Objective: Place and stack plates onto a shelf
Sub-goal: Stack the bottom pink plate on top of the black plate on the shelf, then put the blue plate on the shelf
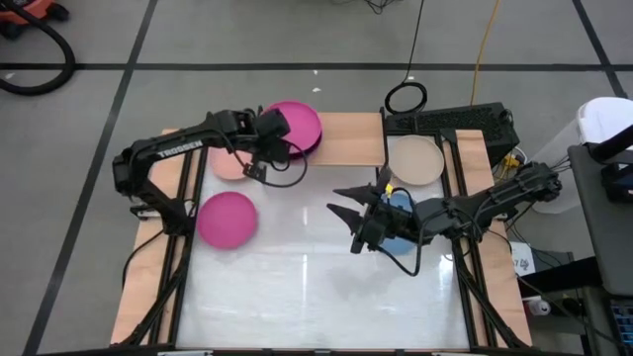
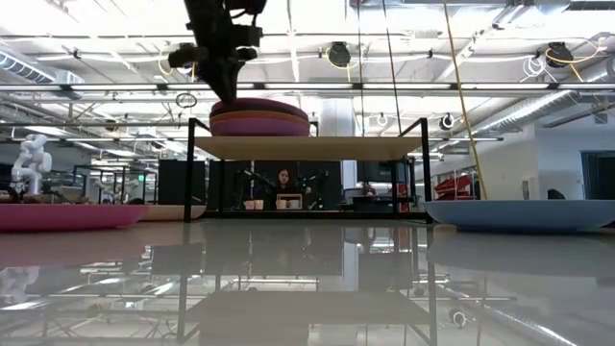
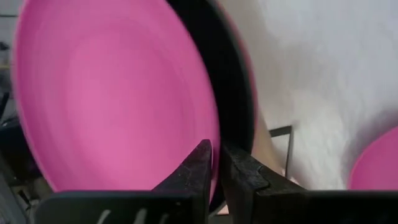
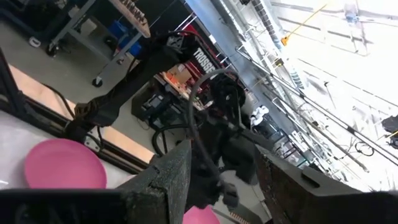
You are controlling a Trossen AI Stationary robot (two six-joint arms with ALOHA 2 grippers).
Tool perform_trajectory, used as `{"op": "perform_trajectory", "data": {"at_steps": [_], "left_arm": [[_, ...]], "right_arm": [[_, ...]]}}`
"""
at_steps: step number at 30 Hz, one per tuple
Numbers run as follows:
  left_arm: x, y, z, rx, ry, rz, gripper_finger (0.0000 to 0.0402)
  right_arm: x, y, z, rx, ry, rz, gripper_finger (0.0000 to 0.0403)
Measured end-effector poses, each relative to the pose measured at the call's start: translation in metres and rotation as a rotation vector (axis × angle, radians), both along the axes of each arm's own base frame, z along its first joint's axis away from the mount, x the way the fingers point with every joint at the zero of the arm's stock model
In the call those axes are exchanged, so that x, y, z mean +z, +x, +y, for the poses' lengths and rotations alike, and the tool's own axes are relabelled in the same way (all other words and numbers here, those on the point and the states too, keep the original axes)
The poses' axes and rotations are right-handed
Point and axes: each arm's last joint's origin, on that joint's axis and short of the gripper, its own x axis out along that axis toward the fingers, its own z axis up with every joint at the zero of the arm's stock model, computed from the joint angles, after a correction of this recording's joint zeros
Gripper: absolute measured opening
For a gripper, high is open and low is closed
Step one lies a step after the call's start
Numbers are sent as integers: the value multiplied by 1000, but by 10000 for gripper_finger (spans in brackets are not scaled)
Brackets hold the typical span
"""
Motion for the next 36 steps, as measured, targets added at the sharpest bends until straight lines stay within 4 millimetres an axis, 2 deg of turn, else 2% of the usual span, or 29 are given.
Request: {"op": "perform_trajectory", "data": {"at_steps": [3, 9, 19, 22, 24, 28, 30, 33, 36], "left_arm": [[1, 0, 1, 34, 35, 0, 38], [8, 0, -4, 51, 60, -52, 49], [12, 2, -23, 60, 24, -95, 150], [28, -4, -33, 78, 19, -168, 166], [48, -9, -41, 107, 10, -268, 169], [92, -36, -57, 103, -64, -491, 170], [109, -55, -64, 67, -121, -613, 170], [125, -87, -73, 34, -164, -777, 169], [129, -116, -81, 37, -196, -921, 159]], "right_arm": [[1, 0, 0, -13, 33, -20, 155], [3, -2, -5, -175, 62, -39, 155], [3, -3, -6, -203, 68, -43, 155], [3, -3, -7, -240, 80, -46, 155], [2, -5, -8, -311, 129, -63, 155], [-7, -7, -12, -474, 172, -29, 155], [-18, -8, -11, -479, 156, 41, 155], [-35, -11, -5, -352, 209, 152, 155], [-51, -13, -2, -175, 410, 269, 155]]}}
